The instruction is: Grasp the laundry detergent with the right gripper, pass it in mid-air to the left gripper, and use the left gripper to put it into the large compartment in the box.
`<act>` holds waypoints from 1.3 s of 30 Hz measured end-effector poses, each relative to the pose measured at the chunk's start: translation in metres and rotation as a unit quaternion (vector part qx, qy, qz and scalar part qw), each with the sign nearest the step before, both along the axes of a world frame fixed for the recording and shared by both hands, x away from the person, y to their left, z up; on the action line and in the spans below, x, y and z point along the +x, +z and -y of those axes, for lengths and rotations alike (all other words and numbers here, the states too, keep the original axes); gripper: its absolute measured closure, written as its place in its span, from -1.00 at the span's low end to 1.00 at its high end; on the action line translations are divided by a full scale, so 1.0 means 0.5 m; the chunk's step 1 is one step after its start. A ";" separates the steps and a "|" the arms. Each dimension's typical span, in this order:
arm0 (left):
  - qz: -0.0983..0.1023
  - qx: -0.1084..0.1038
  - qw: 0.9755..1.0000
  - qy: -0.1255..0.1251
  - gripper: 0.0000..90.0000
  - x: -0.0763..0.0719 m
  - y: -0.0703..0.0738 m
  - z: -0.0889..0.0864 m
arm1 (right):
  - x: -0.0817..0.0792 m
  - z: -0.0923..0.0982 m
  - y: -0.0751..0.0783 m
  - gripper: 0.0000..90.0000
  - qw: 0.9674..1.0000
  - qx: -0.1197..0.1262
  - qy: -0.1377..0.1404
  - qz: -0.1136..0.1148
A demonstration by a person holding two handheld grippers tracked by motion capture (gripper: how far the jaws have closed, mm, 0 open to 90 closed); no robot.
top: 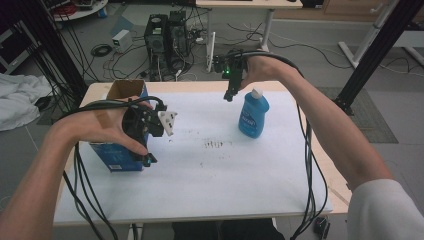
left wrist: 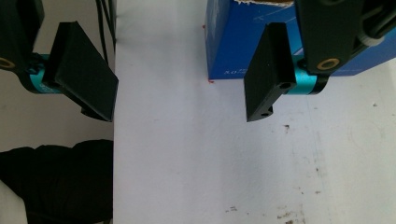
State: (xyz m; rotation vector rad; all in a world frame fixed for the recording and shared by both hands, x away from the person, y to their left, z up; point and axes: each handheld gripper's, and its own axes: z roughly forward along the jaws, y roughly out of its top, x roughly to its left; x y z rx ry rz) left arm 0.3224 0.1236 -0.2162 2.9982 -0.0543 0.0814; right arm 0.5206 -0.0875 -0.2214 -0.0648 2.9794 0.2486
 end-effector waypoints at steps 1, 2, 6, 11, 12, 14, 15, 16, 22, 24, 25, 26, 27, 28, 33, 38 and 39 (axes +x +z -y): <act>0.001 -0.001 1.000 -0.001 -0.41 0.000 0.000 0.001 | 0.000 0.004 0.004 -0.70 1.000 0.002 -0.002 0.004; 0.000 -0.003 1.000 -0.002 -0.41 -0.001 -0.001 0.001 | -0.001 0.006 0.007 -0.70 1.000 0.002 -0.004 0.006; 0.000 -0.003 1.000 -0.003 -0.41 0.000 -0.004 0.003 | -0.007 0.021 0.017 -0.70 1.000 0.012 -0.012 0.001; -0.002 -0.003 1.000 -0.005 -0.41 -0.002 -0.005 0.005 | -0.019 0.034 0.020 -0.70 1.000 0.007 -0.015 0.005; -0.001 -0.003 1.000 -0.006 -0.41 -0.002 -0.005 0.005 | -0.021 0.037 0.021 -0.70 1.000 0.007 -0.015 0.005; -0.001 -0.004 1.000 -0.005 -0.41 -0.003 -0.006 0.006 | -0.023 0.040 0.023 -0.70 1.000 0.009 -0.017 0.003; -0.001 -0.004 1.000 -0.005 -0.41 -0.003 -0.006 0.006 | -0.024 0.044 0.025 -0.70 1.000 0.009 -0.016 0.004; -0.001 -0.004 1.000 -0.006 -0.41 -0.002 -0.007 0.006 | -0.024 0.044 0.025 -0.70 1.000 0.009 -0.016 0.004; -0.003 -0.004 1.000 -0.008 -0.41 -0.003 -0.009 0.010 | -0.037 0.073 0.035 -0.70 1.000 0.007 -0.028 0.006; -0.003 -0.003 1.000 -0.009 -0.41 -0.003 -0.008 0.012 | -0.040 0.083 0.038 -0.70 0.999 0.010 -0.032 0.003; -0.003 -0.003 1.000 -0.010 -0.41 -0.003 -0.008 0.012 | -0.041 0.087 0.038 -0.70 0.999 0.010 -0.033 0.004; -0.003 -0.003 1.000 -0.010 -0.41 -0.003 -0.008 0.013 | -0.042 0.092 0.038 -0.70 0.999 0.008 -0.035 0.004; -0.003 -0.003 1.000 -0.010 -0.41 -0.003 -0.008 0.013 | -0.042 0.092 0.038 -0.70 0.999 0.008 -0.035 0.004; -0.003 -0.003 1.000 -0.010 -0.41 -0.003 -0.008 0.013 | -0.042 0.099 0.037 -0.70 0.999 0.007 -0.037 0.004; -0.003 -0.003 1.000 -0.010 -0.41 -0.003 -0.007 0.019 | -0.044 0.135 0.029 -0.70 0.998 0.011 -0.060 0.003; -0.005 -0.002 1.000 -0.013 -0.41 0.000 -0.008 0.023 | -0.051 0.166 0.017 -0.70 0.996 0.014 -0.087 -0.003; -0.005 -0.002 1.000 -0.013 -0.41 0.000 -0.008 0.023 | -0.051 0.166 0.017 -0.70 0.996 0.014 -0.087 -0.003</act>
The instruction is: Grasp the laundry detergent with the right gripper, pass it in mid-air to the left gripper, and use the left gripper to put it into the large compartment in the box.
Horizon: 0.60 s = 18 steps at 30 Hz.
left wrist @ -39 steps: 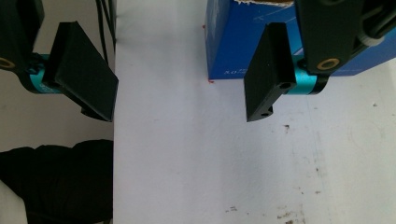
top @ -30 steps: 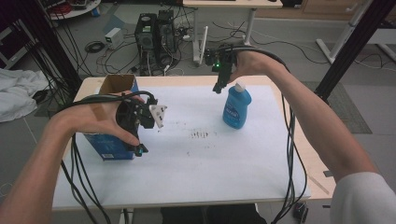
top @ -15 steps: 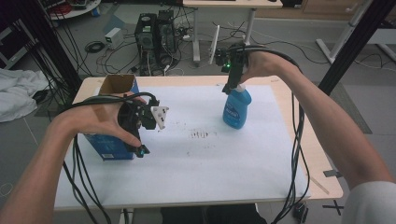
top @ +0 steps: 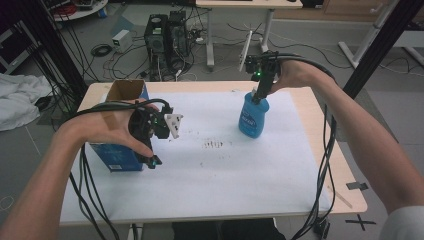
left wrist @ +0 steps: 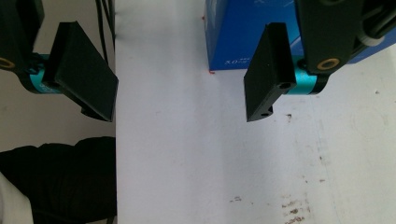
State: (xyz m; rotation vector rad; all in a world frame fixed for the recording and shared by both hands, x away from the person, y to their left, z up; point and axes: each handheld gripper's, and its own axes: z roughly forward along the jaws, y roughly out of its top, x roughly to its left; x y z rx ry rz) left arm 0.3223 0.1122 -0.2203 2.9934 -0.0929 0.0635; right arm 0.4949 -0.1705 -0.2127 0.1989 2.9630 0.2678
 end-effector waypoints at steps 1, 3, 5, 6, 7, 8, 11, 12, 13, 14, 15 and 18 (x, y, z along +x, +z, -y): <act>0.000 0.001 1.000 -0.003 -0.41 0.000 -0.001 0.003 | -0.004 0.017 -0.003 -0.70 1.000 0.005 -0.025 0.001; 0.000 -0.002 1.000 -0.002 -0.41 0.000 -0.003 0.004 | -0.006 0.023 -0.005 -0.70 0.999 0.008 -0.035 0.002; -0.001 -0.003 1.000 -0.004 -0.41 0.000 -0.005 0.007 | -0.005 0.034 -0.008 -0.70 0.999 0.021 -0.049 0.004; -0.001 -0.003 1.000 -0.008 -0.41 0.000 -0.005 0.007 | -0.006 0.048 -0.012 -0.70 0.997 0.037 -0.074 0.007; -0.001 -0.003 1.000 -0.008 -0.41 0.000 -0.005 0.007 | -0.006 0.048 -0.012 -0.70 0.997 0.037 -0.074 0.007; -0.001 -0.003 1.000 -0.008 -0.41 0.000 -0.005 0.007 | -0.006 0.055 -0.015 -0.70 0.996 0.047 -0.079 0.011; 0.000 -0.005 1.000 -0.007 -0.41 0.000 -0.008 0.008 | -0.008 0.074 -0.035 -0.70 0.992 0.066 -0.111 0.000; 0.000 -0.005 1.000 -0.007 -0.41 0.000 -0.008 0.008 | -0.008 0.074 -0.035 -0.70 0.992 0.066 -0.111 0.000; 0.000 -0.005 1.000 -0.007 -0.41 0.000 -0.008 0.008 | -0.009 0.078 -0.041 -0.70 0.991 0.065 -0.120 0.004; 0.000 -0.005 1.000 -0.007 -0.41 0.000 -0.008 0.008 | -0.009 0.078 -0.041 -0.70 0.991 0.065 -0.120 0.004; -0.001 -0.008 1.000 -0.007 -0.41 -0.001 -0.008 0.008 | -0.009 0.078 -0.041 -0.70 0.991 0.065 -0.120 0.004; -0.002 -0.006 1.000 -0.006 -0.41 0.000 -0.010 0.006 | -0.015 0.107 -0.068 -0.70 0.977 0.115 -0.177 0.004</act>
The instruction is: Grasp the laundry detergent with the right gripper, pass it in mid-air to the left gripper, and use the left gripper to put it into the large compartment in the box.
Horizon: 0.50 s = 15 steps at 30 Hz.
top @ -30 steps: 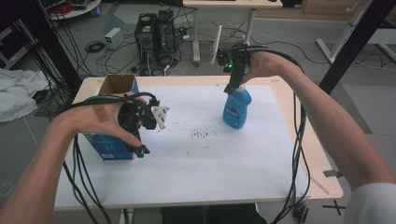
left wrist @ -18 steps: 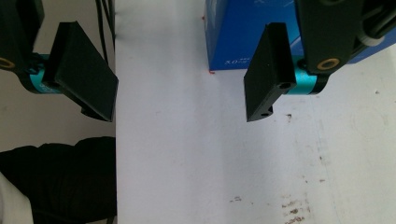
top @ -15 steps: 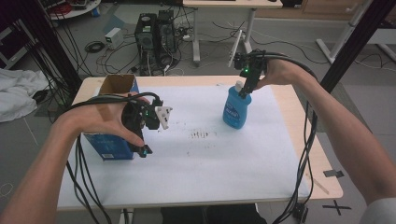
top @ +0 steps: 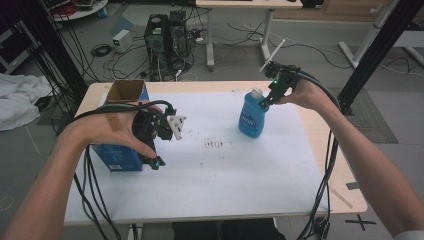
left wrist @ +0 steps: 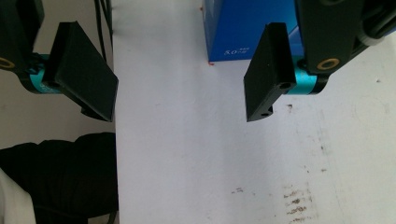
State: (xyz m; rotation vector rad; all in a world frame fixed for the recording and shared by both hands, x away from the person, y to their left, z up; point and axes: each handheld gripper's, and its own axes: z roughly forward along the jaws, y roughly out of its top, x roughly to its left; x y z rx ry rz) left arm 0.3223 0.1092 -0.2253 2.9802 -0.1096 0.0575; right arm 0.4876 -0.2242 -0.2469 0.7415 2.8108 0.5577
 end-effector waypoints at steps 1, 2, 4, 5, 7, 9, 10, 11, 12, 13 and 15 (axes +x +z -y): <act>0.000 -0.001 1.000 0.001 -0.41 0.000 -0.001 -0.001 | -0.001 0.004 -0.006 -0.70 1.000 0.001 -0.006 0.000; 0.000 -0.001 1.000 0.001 -0.41 0.000 -0.001 -0.001 | -0.001 0.004 -0.006 -0.70 1.000 0.001 -0.006 0.000; 0.000 -0.002 1.000 -0.001 -0.41 0.002 -0.002 0.000 | -0.006 0.010 -0.025 -0.70 1.000 0.008 -0.023 0.005; 0.000 -0.002 1.000 -0.001 -0.41 0.002 -0.002 0.000 | -0.006 0.010 -0.025 -0.70 1.000 0.008 -0.023 0.005; -0.002 -0.004 1.000 -0.001 -0.41 0.002 -0.004 0.001 | -0.012 0.016 -0.036 -0.70 0.998 0.038 -0.038 0.012; -0.002 -0.002 1.000 -0.001 -0.41 0.003 -0.005 0.002 | -0.016 0.018 -0.046 -0.70 0.997 0.052 -0.048 0.020; -0.001 -0.001 1.000 -0.002 -0.41 0.004 -0.005 0.003 | -0.018 0.018 -0.050 -0.70 0.997 0.054 -0.051 0.026; -0.001 -0.001 1.000 -0.002 -0.41 0.004 -0.005 0.003 | -0.018 0.018 -0.050 -0.70 0.997 0.054 -0.051 0.026; -0.001 -0.003 1.000 -0.002 -0.41 0.003 -0.005 0.003 | -0.020 0.017 -0.055 -0.70 0.997 0.055 -0.054 0.029; -0.001 -0.003 1.000 -0.002 -0.41 0.003 -0.005 0.003 | -0.020 0.017 -0.055 -0.70 0.997 0.055 -0.054 0.029; -0.002 -0.002 1.000 -0.001 -0.41 0.004 -0.006 0.003 | -0.027 0.016 -0.076 -0.70 0.994 0.072 -0.068 0.038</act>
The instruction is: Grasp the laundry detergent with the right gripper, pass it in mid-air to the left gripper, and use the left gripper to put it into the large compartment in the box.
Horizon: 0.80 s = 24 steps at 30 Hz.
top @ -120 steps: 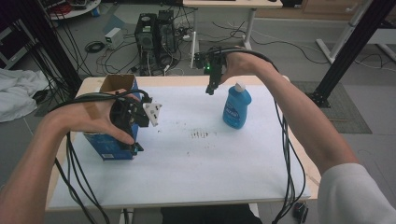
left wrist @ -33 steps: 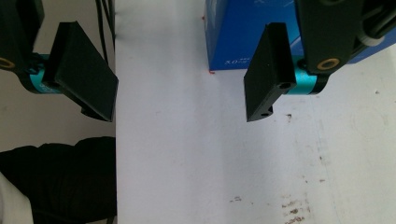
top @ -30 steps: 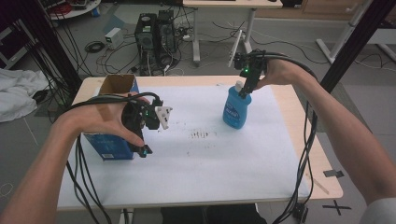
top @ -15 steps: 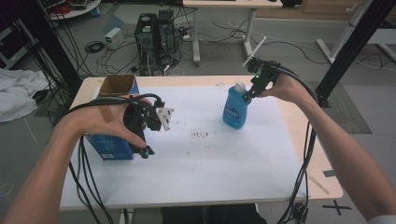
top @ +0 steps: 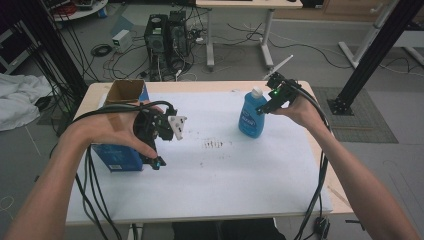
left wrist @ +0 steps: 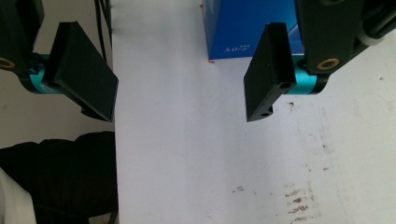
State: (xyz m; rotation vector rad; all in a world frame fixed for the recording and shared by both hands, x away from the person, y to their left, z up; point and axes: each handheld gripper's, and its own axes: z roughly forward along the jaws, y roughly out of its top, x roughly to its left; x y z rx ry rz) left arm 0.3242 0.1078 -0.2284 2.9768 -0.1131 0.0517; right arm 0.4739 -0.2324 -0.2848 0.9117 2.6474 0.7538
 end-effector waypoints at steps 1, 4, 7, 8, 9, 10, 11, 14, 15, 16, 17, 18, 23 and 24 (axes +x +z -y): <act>0.000 0.000 1.000 0.000 -0.41 0.000 -0.001 0.000 | 0.000 0.001 -0.004 -0.70 1.000 0.003 -0.001 0.001; -0.001 -0.003 1.000 0.002 -0.41 -0.001 -0.002 -0.002 | -0.001 0.002 -0.013 -0.70 1.000 0.012 -0.009 0.005; -0.002 -0.002 1.000 0.003 -0.41 -0.001 -0.004 -0.003 | -0.001 0.004 -0.026 -0.70 0.999 0.028 -0.019 0.009; -0.002 -0.001 1.000 0.004 -0.41 -0.001 -0.004 -0.004 | -0.001 0.003 -0.030 -0.70 0.999 0.031 -0.019 0.008; -0.002 -0.001 1.000 0.004 -0.41 -0.001 -0.005 -0.004 | -0.002 0.002 -0.033 -0.70 0.999 0.033 -0.020 0.010; -0.001 -0.001 1.000 0.004 -0.41 0.000 -0.005 -0.005 | -0.002 0.001 -0.036 -0.70 0.999 0.031 -0.021 0.013; -0.002 -0.001 1.000 0.004 -0.41 0.000 -0.005 -0.005 | -0.002 -0.001 -0.040 -0.70 0.999 0.033 -0.023 0.015; -0.002 -0.001 1.000 0.003 -0.41 0.000 -0.006 -0.007 | 0.000 -0.005 -0.051 -0.70 0.999 0.035 -0.028 0.019; -0.003 -0.001 1.000 0.005 -0.41 0.000 -0.007 -0.008 | 0.000 -0.006 -0.054 -0.70 0.999 0.038 -0.029 0.018; -0.003 -0.002 1.000 0.006 -0.41 0.000 -0.007 -0.008 | 0.001 -0.007 -0.057 -0.70 0.999 0.041 -0.030 0.019; -0.003 -0.001 1.000 0.007 -0.41 0.000 -0.008 -0.010 | 0.002 -0.007 -0.058 -0.70 0.998 0.041 -0.031 0.021; -0.003 0.000 1.000 0.006 -0.41 0.000 -0.008 -0.010 | 0.002 -0.008 -0.061 -0.70 0.998 0.042 -0.033 0.023; -0.004 -0.001 1.000 0.009 -0.41 0.000 -0.009 -0.014 | 0.004 -0.010 -0.072 -0.69 0.998 0.051 -0.035 0.024; -0.004 -0.001 1.000 0.009 -0.41 -0.001 -0.010 -0.014 | 0.005 -0.010 -0.074 -0.69 0.998 0.052 -0.037 0.025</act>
